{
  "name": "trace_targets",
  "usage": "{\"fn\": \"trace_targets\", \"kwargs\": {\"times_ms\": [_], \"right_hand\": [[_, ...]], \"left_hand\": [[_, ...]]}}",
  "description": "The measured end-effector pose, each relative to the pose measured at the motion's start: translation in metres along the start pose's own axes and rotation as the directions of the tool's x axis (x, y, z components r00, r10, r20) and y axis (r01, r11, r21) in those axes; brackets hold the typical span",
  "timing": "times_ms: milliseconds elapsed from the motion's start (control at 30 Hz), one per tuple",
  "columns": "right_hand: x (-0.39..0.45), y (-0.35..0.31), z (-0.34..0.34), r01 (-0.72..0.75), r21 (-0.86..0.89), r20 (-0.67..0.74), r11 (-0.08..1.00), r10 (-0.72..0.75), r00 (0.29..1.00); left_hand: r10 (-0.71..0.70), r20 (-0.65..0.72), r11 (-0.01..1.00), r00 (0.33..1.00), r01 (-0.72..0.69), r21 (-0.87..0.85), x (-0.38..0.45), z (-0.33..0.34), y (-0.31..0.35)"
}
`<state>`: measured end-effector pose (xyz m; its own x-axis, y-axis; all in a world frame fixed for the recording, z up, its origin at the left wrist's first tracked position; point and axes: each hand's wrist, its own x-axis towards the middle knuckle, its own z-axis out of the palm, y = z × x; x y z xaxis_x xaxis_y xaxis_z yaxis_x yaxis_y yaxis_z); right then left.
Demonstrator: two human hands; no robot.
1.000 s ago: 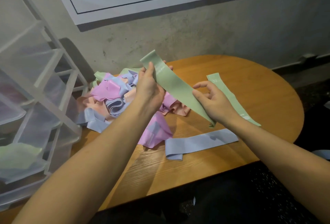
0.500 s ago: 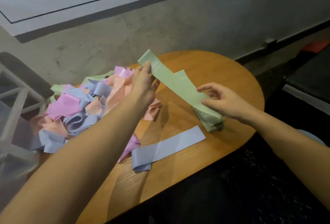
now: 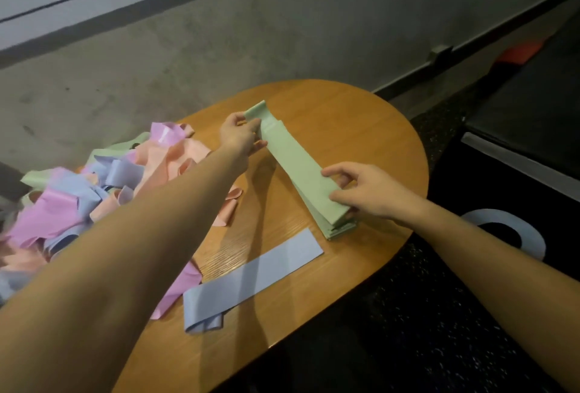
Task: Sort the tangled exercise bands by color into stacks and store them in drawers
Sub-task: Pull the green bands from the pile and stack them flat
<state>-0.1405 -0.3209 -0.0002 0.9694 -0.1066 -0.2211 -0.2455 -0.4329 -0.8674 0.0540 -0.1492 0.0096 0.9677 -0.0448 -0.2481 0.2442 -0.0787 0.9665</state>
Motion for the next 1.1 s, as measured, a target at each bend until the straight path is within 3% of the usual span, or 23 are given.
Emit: {"fn": "trace_targets", "kwargs": {"times_ms": [267,533,667,967,1100], "right_hand": [[0.016,0.019,-0.004,-0.019,-0.265,0.065,0.964,0.038,0.997],[0.011,0.029,-0.002,0.114,-0.5,0.138,0.859,-0.051,0.989],[0.008,0.032,0.005,0.198,-0.566,0.213,0.8,-0.09,0.973],[0.009,0.03,0.0,0.189,-0.564,0.216,0.804,-0.077,0.973],[0.011,0.021,-0.002,0.144,-0.461,0.143,0.875,-0.086,0.986]], "left_hand": [[0.052,0.026,0.953,0.998,-0.057,0.297,0.013,0.02,-0.02],[0.133,0.045,0.901,0.99,-0.14,0.41,0.033,0.023,-0.03],[0.2,0.066,0.799,0.978,-0.202,0.566,0.039,0.022,-0.039],[0.221,0.237,0.64,0.946,-0.324,0.697,0.043,0.014,-0.037],[0.256,0.278,0.649,0.926,-0.377,0.661,0.033,0.004,-0.029]]}}
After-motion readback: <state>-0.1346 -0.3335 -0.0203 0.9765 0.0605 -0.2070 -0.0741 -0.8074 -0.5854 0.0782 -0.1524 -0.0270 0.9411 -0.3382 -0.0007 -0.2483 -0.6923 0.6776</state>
